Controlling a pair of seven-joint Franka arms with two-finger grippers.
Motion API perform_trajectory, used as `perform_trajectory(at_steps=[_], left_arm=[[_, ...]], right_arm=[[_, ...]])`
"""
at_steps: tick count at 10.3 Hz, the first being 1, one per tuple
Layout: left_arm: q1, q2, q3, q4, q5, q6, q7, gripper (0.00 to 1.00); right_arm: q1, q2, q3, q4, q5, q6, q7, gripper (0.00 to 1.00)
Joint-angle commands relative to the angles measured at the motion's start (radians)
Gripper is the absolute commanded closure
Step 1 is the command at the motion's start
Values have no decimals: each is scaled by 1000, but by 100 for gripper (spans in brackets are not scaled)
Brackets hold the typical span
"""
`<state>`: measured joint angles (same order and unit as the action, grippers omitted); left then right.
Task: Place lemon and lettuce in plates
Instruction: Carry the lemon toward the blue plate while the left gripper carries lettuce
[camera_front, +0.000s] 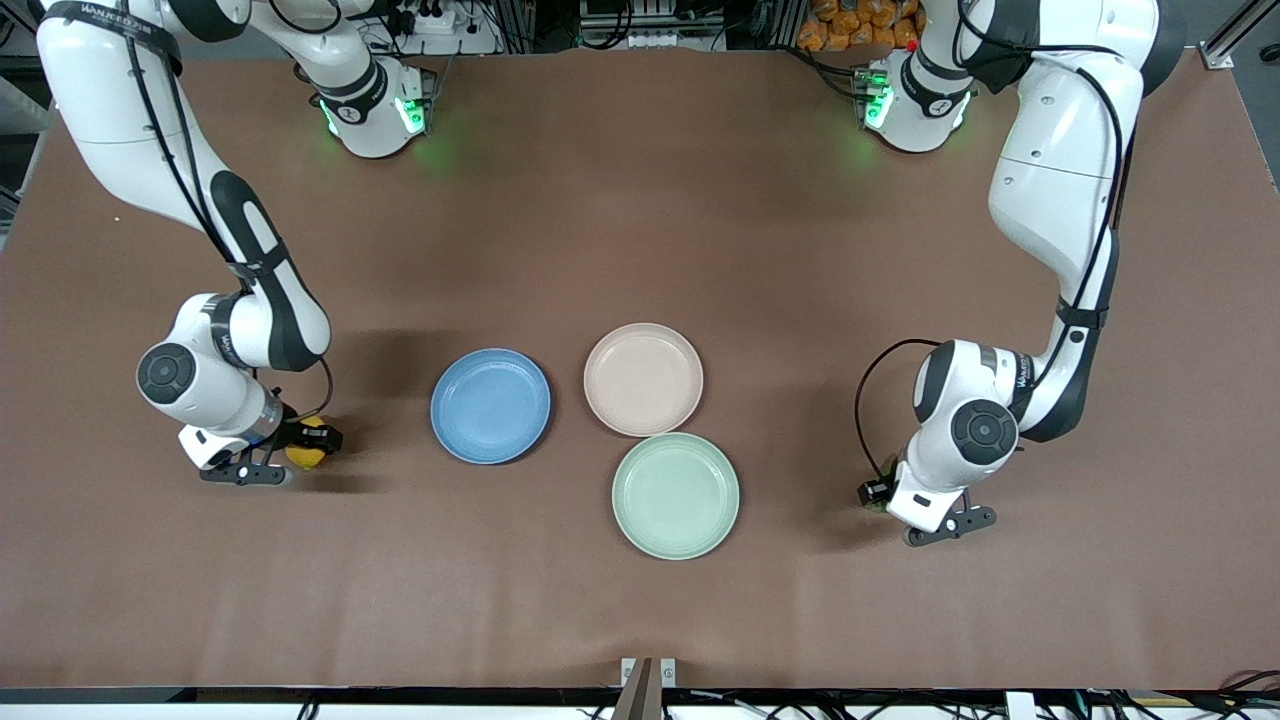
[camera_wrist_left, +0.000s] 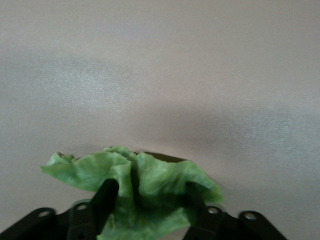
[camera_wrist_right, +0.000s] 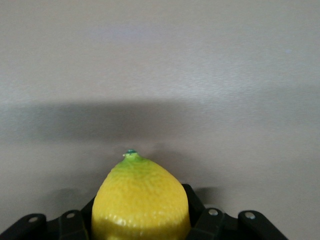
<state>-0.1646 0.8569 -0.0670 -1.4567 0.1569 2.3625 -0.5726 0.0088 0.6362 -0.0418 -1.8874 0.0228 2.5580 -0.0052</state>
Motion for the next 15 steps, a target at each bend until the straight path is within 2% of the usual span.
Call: perform_trajectory(at_steps=[1, 3, 5, 7, 8, 11, 13, 15], left_arm=[[4, -4, 7, 4, 36, -2, 2, 100], [11, -39, 7, 1, 41, -14, 14, 100], [8, -128, -4, -1, 38, -131, 42, 100], [8, -221, -63, -2, 21, -216, 34, 100], [13, -239, -98, -2, 3, -226, 28, 100], [-3, -262, -167, 2, -62, -226, -24, 100], [-22, -259, -236, 1, -60, -226, -154, 100], [-123, -243, -243, -2, -54, -226, -278, 100]], right_arm=[[19, -13, 11, 71, 20, -163, -2, 72], [22, -20, 20, 140, 78, -269, 1, 72], [40, -20, 31, 186, 120, -323, 5, 72], [86, -18, 31, 197, 120, -320, 65, 72], [111, -13, 31, 206, 120, -320, 101, 72], [180, -10, 33, 222, 123, -314, 201, 72], [223, -9, 30, 225, 175, -311, 234, 72], [255, -6, 30, 225, 200, -302, 237, 72]])
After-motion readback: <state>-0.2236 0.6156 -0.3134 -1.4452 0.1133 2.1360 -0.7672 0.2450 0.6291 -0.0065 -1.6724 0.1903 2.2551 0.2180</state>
